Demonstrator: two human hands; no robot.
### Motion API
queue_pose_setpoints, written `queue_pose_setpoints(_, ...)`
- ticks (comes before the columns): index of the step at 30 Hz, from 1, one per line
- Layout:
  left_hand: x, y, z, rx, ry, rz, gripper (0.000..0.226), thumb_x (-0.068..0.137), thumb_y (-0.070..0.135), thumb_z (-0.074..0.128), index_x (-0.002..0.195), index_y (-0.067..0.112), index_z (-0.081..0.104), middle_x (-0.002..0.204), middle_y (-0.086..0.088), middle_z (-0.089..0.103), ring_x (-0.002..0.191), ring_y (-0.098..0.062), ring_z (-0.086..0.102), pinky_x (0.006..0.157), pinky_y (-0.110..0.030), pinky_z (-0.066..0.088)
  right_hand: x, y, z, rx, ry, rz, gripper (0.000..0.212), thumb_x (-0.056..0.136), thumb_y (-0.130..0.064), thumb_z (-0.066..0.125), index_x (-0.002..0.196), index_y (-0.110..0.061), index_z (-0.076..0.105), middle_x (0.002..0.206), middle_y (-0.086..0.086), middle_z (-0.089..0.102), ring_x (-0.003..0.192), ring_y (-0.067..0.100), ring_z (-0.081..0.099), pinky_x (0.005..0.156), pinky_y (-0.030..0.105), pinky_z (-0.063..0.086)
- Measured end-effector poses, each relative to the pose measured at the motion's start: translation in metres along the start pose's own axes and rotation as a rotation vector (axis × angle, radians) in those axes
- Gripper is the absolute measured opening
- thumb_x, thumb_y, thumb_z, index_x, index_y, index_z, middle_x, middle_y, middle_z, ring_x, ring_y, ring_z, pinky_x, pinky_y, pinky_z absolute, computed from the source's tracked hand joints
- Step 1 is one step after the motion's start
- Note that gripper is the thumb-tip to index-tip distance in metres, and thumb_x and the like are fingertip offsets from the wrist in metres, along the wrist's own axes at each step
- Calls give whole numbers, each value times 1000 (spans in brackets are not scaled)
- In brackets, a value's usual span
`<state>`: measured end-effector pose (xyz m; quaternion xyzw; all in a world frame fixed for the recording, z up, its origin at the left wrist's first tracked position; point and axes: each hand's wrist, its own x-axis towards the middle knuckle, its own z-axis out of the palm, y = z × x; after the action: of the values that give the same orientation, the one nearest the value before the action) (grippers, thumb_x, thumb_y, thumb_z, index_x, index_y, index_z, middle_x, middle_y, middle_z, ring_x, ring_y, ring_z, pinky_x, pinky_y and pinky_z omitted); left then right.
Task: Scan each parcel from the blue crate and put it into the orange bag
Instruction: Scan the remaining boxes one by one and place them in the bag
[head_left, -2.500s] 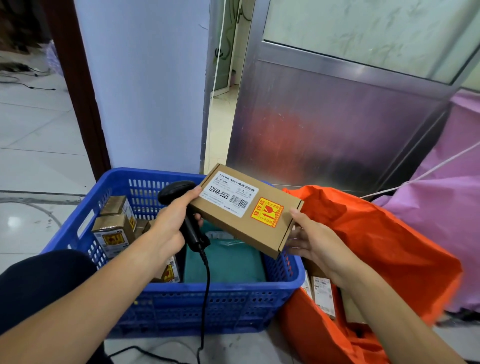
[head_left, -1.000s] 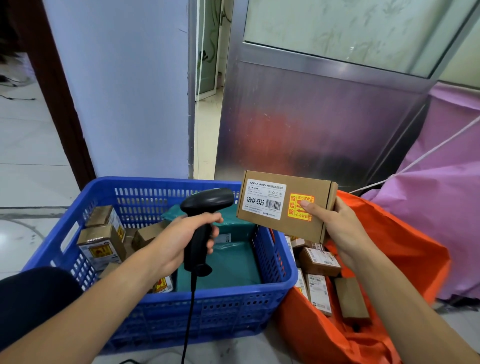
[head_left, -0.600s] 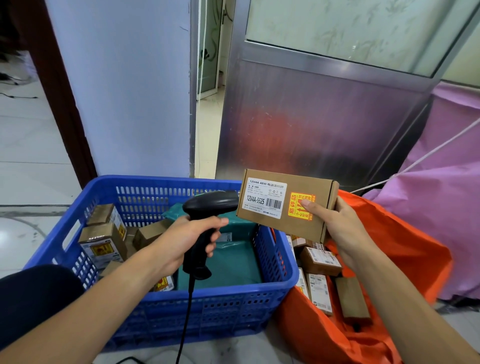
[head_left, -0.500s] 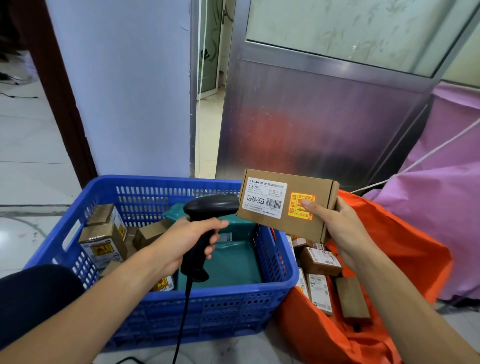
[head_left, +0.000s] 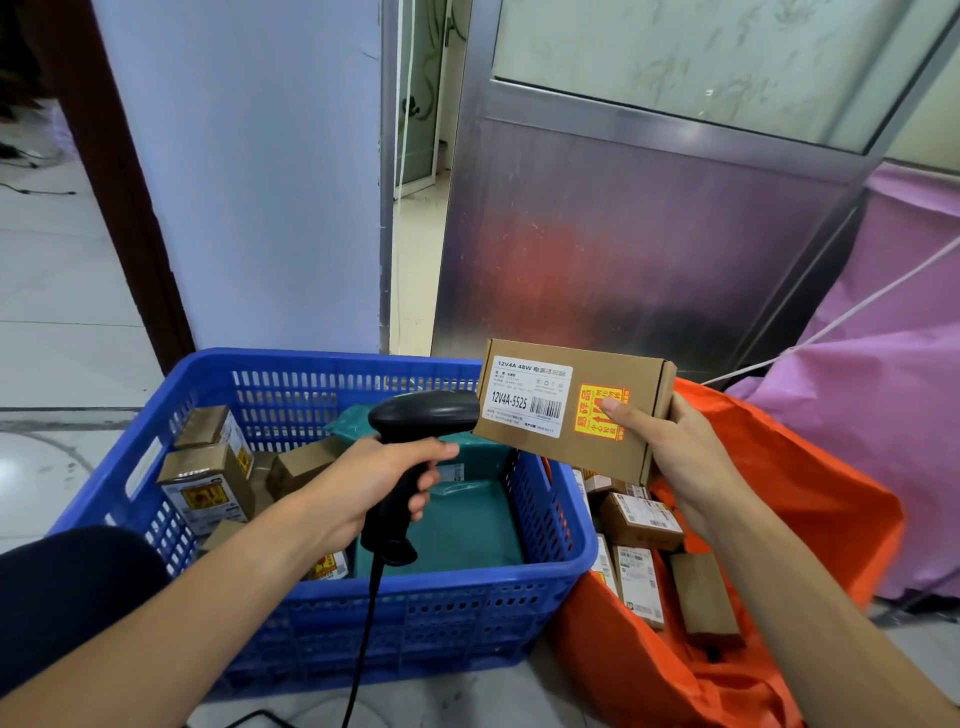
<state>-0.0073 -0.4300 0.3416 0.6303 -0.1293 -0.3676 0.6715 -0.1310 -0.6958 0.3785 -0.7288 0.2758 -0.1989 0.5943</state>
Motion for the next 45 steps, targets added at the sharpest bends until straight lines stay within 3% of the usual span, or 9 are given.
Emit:
queue_pose_setpoints(3,0,0,0,6,6,-1,24,89,25,79,79,15,61,63,-3,50,52,-18,45,55,-30,46,-1,0,1,-5,2,1,51,86,-37,80,132,-28,60,113,-4,77,102,18,74,90,46,62)
queue_pose_setpoints(7,-1,1,1,-7,20,9,18,90,23,78,93,13,64,64,-3,52,52,-18,46,54,-30,46,-2,-1,1,-9,3,4,50,87,-36,79,132,-28,60,114,-4,76,102,18,74,88,43,62)
queue_pose_setpoints(12,3,0,-1,-47,51,35,14,90,22,78,87,12,68,69,-7,58,55,-19,50,59,-33,48,-2,-3,1,13,8,5,46,87,-36,79,129,-28,63,110,-5,78,97,15,75,81,37,62)
queue_pose_setpoints(19,8,-4,-4,-98,144,48,21,90,15,78,105,3,71,78,-8,67,59,-17,58,60,-32,54,-7,-5,-1,44,-4,51,36,94,-45,69,124,-25,67,101,-6,80,93,15,78,77,34,61)
queue_pose_setpoints(23,11,-5,-4,-125,204,56,16,90,13,77,102,4,71,81,-8,71,59,-18,59,62,-33,55,-10,-7,-2,71,-22,70,34,98,-49,62,121,-25,70,102,-3,80,95,18,78,92,41,59)
queue_pose_setpoints(27,14,-7,-2,-141,252,48,14,89,12,77,101,5,72,88,-12,74,58,-19,60,63,-35,54,-14,-8,-6,76,6,66,33,101,-52,54,115,-28,73,98,-3,81,94,19,78,91,38,59)
queue_pose_setpoints(34,18,-9,11,-149,281,29,34,86,22,82,113,3,73,82,-8,75,55,-18,59,56,-32,56,-15,-8,-15,111,67,154,38,106,-52,45,110,-27,74,94,-2,81,92,20,78,90,35,57)
queue_pose_setpoints(39,31,-1,18,-224,241,49,56,68,36,89,115,10,73,92,-8,72,52,-16,59,56,-31,57,-11,-7,-26,119,96,164,35,105,-51,47,116,-27,70,97,-2,81,97,20,77,91,38,57)
queue_pose_setpoints(45,50,-4,47,-223,194,48,11,91,16,76,100,11,71,88,-6,74,54,-15,58,53,-28,57,3,10,-47,210,276,141,32,104,-44,50,128,-28,63,102,-3,80,95,17,77,89,39,61)
